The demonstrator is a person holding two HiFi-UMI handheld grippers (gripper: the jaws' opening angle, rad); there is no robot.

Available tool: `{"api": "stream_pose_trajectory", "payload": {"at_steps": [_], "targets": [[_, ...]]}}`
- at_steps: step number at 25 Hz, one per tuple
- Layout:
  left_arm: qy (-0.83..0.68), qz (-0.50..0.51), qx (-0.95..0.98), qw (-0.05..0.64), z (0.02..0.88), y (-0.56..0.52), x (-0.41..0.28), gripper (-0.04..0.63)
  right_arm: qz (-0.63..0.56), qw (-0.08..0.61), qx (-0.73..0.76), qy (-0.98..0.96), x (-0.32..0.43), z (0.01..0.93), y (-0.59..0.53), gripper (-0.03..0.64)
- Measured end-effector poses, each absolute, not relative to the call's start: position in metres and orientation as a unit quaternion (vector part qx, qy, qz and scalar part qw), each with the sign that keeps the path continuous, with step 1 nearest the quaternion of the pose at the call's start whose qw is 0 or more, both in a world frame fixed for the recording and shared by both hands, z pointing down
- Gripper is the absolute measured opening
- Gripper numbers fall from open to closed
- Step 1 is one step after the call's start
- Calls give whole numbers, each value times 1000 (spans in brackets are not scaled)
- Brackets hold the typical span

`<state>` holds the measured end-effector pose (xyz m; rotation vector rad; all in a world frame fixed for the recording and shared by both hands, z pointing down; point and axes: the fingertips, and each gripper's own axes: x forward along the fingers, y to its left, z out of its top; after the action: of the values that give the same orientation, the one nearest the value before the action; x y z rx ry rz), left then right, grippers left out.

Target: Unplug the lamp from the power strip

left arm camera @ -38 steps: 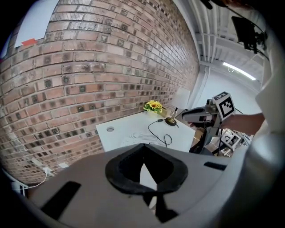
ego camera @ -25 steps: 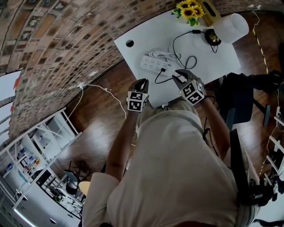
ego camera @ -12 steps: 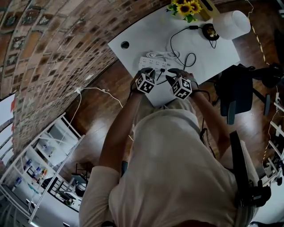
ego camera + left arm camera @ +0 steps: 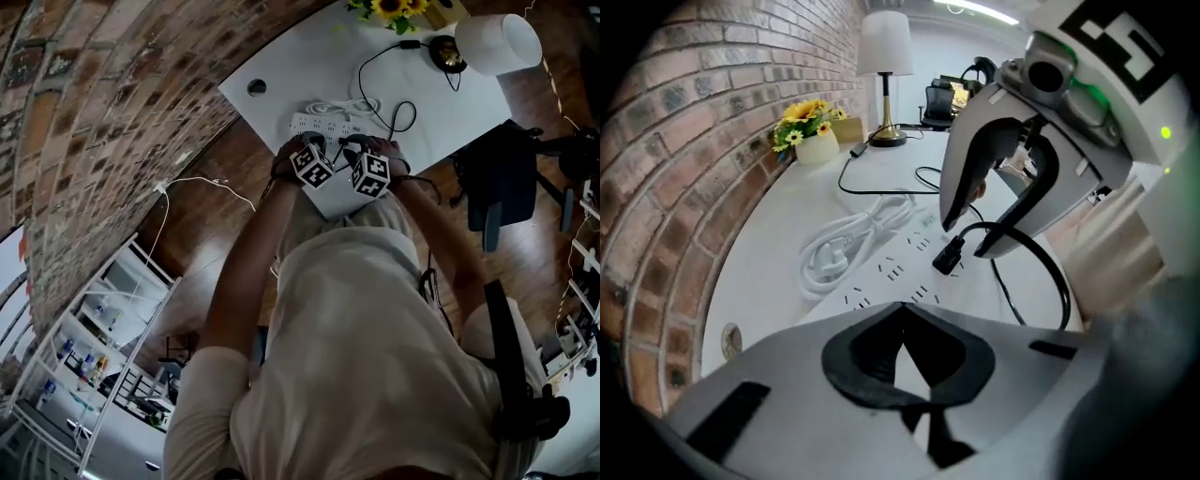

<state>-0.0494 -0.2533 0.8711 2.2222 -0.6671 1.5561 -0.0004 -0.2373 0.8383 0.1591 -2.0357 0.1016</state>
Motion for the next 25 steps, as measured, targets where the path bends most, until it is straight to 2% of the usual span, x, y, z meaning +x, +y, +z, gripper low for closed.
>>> {"api": "stream_pose_trajectory", "payload": {"at_steps": [4,7,13,20,25], "targets": [[-209,570,786,116,871,-257,-48,6,34,527,60,-847,-5,845,-239,105],[-197,575,788,99,874,-257,-46,6,31,532,55,-844,-7,850,-240,99],[-189,593,778,86,876,-257,-45,-6,30,534,51,-843,-12,855,-242,54],[-166,575,792,121,877,-255,-45,-6,42,531,54,-844,-12,856,-242,46],[-157,578,792,119,877,-255,-45,-7,44,538,59,-840,-12,856,-241,44]]}}
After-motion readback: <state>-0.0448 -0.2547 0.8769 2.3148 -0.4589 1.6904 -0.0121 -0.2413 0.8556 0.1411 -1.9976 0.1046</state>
